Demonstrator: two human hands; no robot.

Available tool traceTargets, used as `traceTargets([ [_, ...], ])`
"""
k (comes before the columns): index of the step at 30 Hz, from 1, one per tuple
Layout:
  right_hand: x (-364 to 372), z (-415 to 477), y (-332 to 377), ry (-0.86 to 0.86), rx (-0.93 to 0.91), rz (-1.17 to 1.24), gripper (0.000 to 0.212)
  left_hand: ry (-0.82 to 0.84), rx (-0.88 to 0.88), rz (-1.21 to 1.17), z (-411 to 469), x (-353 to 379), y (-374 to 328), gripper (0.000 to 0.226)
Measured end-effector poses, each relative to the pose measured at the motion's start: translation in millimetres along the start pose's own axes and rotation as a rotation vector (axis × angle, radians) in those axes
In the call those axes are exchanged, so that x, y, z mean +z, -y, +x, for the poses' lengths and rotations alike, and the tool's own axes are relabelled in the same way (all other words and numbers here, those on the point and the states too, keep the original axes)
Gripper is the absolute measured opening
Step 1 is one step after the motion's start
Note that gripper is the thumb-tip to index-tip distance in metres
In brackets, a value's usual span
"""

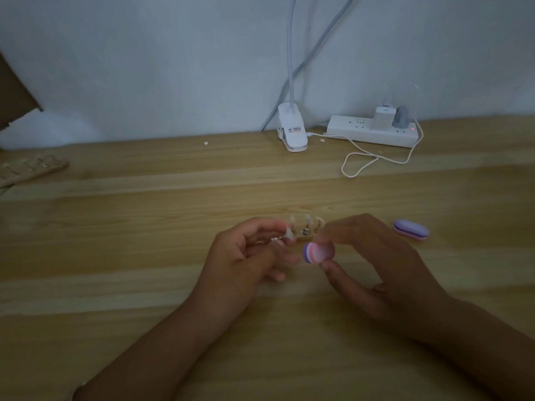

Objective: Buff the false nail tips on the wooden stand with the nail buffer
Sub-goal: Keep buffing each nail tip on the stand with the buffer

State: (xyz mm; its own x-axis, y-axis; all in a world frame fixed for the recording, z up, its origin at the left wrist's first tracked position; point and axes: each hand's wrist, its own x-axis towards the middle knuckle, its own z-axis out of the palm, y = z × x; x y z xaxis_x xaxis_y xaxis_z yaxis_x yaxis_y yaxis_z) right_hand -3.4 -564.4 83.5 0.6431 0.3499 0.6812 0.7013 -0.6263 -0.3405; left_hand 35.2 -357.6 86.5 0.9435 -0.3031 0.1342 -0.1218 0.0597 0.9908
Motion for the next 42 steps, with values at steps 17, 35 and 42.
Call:
traceTargets([
  [17, 11.3, 0.4, 4.2, -0.055, -0.01, 0.007, 0.023, 0.053, 0.166, 0.179, -5.2, 1.3, 0.8, 0.017],
  [35, -4.0, 6.7, -5.1, -0.089, 0.057, -0.162, 0.021, 0.076, 0.104, 0.151, -5.5, 1.3, 0.9, 0.015],
  [42, 7.0, 1.0, 3.9, -0.003, -0.081, -0.106, 0.021, 0.116, 0.133, 0.17, -6.3, 1.2, -2.5, 0.023],
])
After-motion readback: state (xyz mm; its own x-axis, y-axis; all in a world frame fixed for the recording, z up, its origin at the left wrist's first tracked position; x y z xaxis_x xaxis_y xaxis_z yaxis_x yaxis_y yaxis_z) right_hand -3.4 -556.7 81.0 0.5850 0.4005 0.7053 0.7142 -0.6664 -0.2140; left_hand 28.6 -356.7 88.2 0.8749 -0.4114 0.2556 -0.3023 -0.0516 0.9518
